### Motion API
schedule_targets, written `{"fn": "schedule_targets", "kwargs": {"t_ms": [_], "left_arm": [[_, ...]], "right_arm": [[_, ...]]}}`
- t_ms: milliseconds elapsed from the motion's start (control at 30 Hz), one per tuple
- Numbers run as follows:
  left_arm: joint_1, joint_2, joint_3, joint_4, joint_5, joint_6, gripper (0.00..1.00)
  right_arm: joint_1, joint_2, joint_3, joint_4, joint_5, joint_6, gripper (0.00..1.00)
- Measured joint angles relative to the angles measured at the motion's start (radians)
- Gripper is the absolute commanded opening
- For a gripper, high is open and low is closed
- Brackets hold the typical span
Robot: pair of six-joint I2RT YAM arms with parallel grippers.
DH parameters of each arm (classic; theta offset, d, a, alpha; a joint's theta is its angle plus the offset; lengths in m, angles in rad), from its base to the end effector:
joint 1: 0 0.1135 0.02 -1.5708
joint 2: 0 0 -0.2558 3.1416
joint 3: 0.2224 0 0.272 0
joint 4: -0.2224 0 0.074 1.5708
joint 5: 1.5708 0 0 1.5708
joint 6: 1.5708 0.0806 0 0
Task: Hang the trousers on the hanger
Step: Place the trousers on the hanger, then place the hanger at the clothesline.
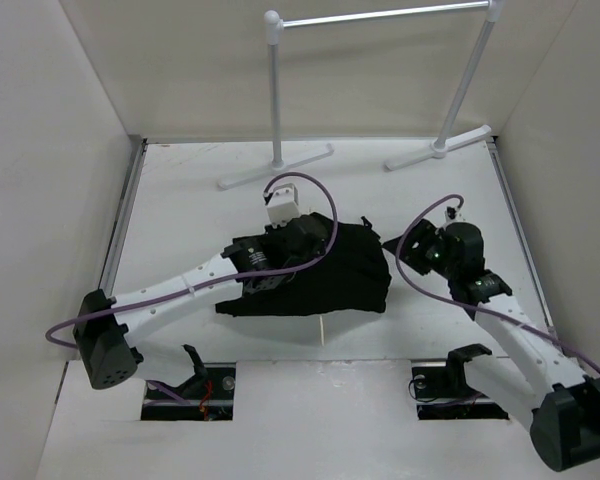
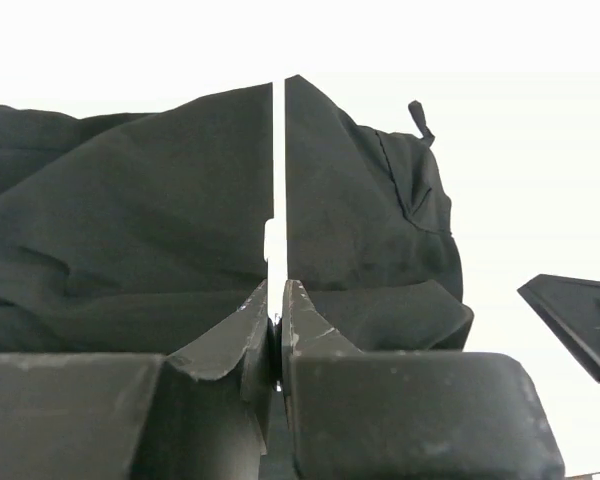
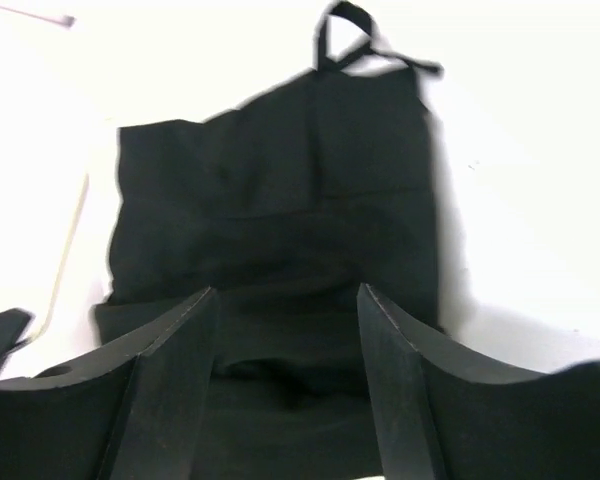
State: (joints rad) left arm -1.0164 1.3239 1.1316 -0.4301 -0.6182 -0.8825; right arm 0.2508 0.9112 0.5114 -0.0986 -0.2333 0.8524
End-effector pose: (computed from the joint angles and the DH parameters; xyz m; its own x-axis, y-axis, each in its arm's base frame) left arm 0.2202 -0.2669 0.2883 -0.5386 -0.3257 -0.7771 0.0456 0.9096 -0.4129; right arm 0.2519 0.0838 0.1948 -0.6347 0.5935 -0.4949 0.0602 0.6765 0.7340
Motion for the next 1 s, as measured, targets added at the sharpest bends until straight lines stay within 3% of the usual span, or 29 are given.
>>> {"fn": "schedule_targets", "kwargs": {"t_ms": [167,267,367,700,1000], "left_arm": [[-0.01,0.001,0.042,-0.011,-0.021,0.042,0.0],[-0.009,0.003,0.08,-0.019,-0.03,0.071,0.0],[-0.008,0.003,0.13,-0.025,-0.035,0.101,0.0],[0.004,0.053,0.332,-0.037,-0.026,0.181,0.0],[-0.005,0.128,0.498,-0.073,0.002,0.222,0.0]], "right_arm": [[0.025,-0.055,0.103,-0.093,0.001,-0.026,0.24],[0.064,-0.058,0.183,-0.13,-0.002,-0.026,0.19],[0.115,-0.04,0.264,-0.138,-0.007,-0.018,0.23],[0.219,0.095,0.386,-0.051,-0.01,0.162,0.52],[0.221,0.167,0.449,0.033,-0.011,0.311,0.54]]}}
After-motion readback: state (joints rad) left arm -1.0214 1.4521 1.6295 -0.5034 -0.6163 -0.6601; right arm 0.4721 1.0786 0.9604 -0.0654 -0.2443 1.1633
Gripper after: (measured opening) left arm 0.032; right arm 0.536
